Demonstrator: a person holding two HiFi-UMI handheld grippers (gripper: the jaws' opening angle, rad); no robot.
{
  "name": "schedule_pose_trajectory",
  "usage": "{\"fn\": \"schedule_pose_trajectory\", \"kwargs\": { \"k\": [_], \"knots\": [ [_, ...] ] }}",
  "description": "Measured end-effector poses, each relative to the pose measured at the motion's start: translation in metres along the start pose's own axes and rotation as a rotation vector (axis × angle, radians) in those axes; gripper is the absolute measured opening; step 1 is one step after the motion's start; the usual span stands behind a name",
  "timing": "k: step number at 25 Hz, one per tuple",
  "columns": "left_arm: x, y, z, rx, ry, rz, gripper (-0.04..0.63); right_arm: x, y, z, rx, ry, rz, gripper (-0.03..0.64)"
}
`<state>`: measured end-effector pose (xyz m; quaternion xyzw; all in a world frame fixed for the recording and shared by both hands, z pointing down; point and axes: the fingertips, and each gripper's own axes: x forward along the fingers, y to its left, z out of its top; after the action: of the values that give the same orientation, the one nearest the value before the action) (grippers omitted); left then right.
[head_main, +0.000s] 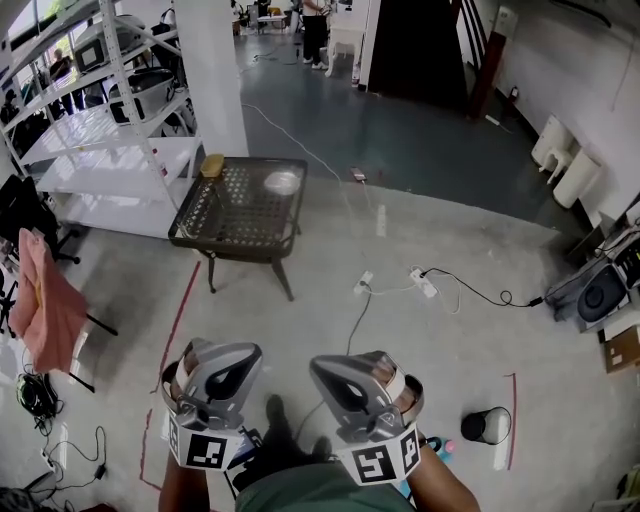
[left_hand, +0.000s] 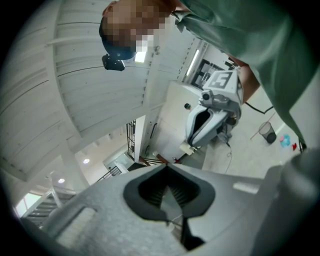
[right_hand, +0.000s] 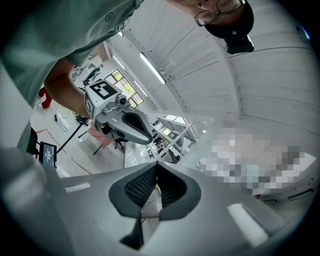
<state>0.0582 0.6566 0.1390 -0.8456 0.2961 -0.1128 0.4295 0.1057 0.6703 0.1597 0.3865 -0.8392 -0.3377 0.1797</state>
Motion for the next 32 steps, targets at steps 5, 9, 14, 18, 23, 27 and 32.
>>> {"fn": "schedule_pose_trajectory", "kwargs": {
  "k": [5,9,14,18,23,27,32],
  "knots": [
    [0.001,0.02,-0.035,-0.012,0.007,0.002,0.002,0.038,-0.006,-0.005,0.006,0.004,-0.005,0.006],
    [-0.002,0.04,-0.066,-0.015,0.001,-0.014,0.002,0.075,-0.01,-0.005,0.011,0.013,-0.019,0.006],
    [0.001,0.077,-0.107,-0.007,-0.023,-0.023,0.002,0.128,-0.015,-0.005,0.015,0.031,-0.037,0.006],
    [0.001,0.11,-0.139,-0.006,-0.049,-0.029,0.002,0.172,-0.02,-0.001,0.012,0.048,-0.052,0.007],
    [0.002,0.139,-0.173,-0.009,-0.087,-0.03,0.002,0.213,-0.026,0.001,0.005,0.076,-0.078,0.006],
    [-0.003,0.156,-0.195,-0.034,-0.105,-0.029,0.002,0.243,-0.024,0.004,-0.005,0.097,-0.074,0.006],
    [0.002,0.167,-0.218,-0.049,-0.107,-0.031,0.002,0.266,-0.028,0.001,-0.012,0.11,-0.067,0.006]
  ]
}}
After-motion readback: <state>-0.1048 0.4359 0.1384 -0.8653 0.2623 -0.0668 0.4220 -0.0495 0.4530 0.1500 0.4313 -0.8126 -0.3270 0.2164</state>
